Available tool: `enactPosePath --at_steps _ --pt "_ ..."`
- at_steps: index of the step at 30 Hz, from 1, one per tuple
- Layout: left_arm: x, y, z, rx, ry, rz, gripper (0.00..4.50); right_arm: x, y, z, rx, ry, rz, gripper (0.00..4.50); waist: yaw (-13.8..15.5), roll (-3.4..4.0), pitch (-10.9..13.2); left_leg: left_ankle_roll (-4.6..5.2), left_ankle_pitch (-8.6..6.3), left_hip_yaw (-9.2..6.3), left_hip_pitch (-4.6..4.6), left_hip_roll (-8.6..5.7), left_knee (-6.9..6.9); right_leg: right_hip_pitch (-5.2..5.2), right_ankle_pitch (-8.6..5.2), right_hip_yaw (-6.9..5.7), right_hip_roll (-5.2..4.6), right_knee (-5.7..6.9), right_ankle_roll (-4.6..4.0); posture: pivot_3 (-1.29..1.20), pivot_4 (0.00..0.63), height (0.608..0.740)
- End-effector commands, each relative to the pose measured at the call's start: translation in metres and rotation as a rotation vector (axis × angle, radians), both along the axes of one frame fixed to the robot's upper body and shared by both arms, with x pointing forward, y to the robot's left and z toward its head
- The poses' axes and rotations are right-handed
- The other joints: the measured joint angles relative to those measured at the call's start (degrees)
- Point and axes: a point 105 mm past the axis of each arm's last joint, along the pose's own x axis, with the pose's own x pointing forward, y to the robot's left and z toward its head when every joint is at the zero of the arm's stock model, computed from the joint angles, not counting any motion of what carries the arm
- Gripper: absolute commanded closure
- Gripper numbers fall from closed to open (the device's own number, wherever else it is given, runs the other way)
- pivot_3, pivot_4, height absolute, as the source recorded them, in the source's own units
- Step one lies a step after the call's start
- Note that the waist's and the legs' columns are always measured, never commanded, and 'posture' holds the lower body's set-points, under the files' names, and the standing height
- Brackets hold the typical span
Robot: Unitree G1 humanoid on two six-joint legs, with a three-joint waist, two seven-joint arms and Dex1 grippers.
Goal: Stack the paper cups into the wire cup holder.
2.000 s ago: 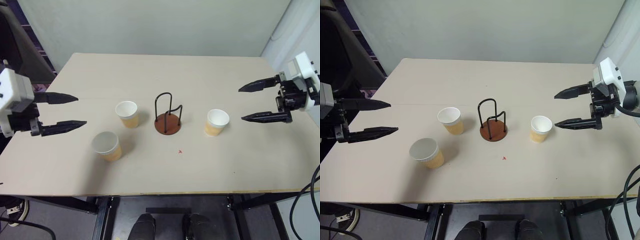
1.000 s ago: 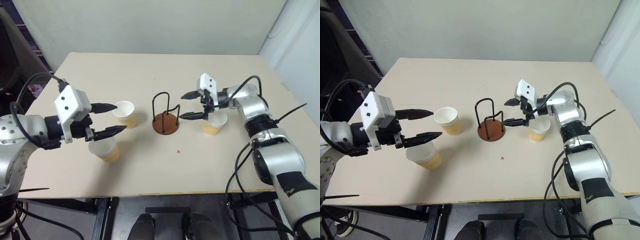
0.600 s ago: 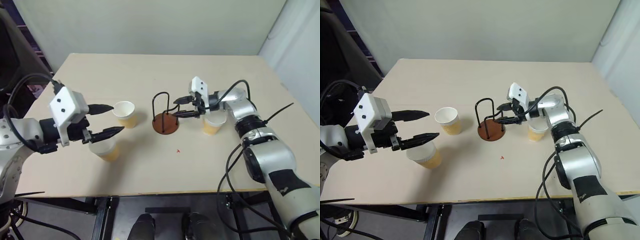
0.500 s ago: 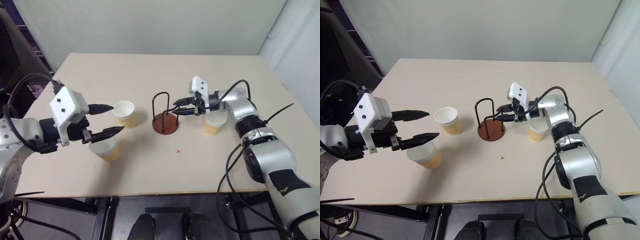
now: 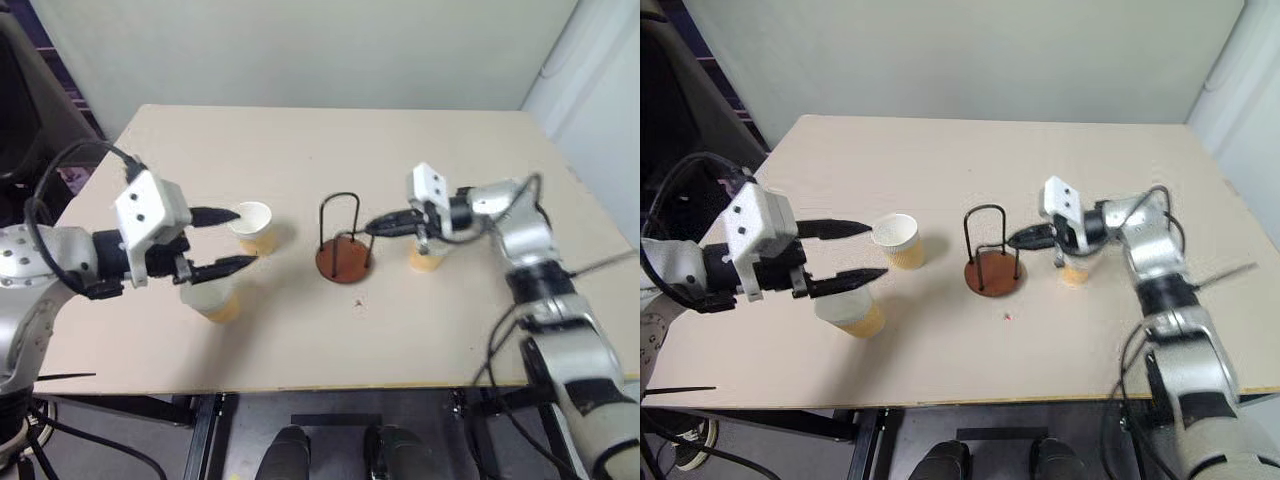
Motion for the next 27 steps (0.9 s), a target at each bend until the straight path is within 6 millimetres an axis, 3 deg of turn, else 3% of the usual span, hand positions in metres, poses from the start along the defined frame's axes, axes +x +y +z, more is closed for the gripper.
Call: enactPosePath --at_steps 1,6,10,20,27 --pt "-0.018 -0.014 -0.01 0.067 0.041 -0.111 1.03 -0.034 0.002 0.011 -0.035 -0.07 0.036 4.49 -0.1 -0.01 0.0 -0.03 0.0 0.07 -0.02 0.01 0.0 0.0 0.0 0.02 0.0 -0.04 0.0 0.0 0.15 0.74" --pt "-0.012 -0.018 -0.018 0.08 0.053 -0.114 1.03 -0.059 0.007 0.002 -0.024 -0.029 -0.001 4.49 -0.9 -0.03 0.0 0.1 0.02 0.17 0.2 0.06 0.0 0.08 0.08 0.08 0.02 0.03 0.16 0.0 0.15 0.74" --pt "-0.006 -0.024 -0.022 0.089 0.057 -0.138 1.03 -0.06 0.011 -0.004 -0.023 -0.022 -0.04 4.49 -0.8 -0.03 0.0 0.15 0.3 0.1 0.61 0.08 -0.02 0.49 -0.12 0.09 0.07 0.0 -0.33 0.0 0.15 0.74" --pt "-0.008 -0.016 -0.018 0.095 0.062 -0.136 1.03 -0.062 0.006 -0.014 -0.08 -0.004 -0.049 4.49 -0.8 -0.04 0.0 0.32 0.36 0.09 0.77 -0.01 0.0 0.82 -0.26 0.17 0.07 -0.19 -0.16 0.0 0.15 0.74" --pt "-0.008 -0.011 -0.017 0.095 0.055 -0.108 1.03 -0.073 0.0 -0.018 -0.146 0.028 0.03 2.23 -0.6 -0.04 0.0 0.29 0.12 0.02 0.64 0.02 -0.01 0.77 -0.3 0.17 0.17 -0.18 -0.02 0.0 0.15 0.74"
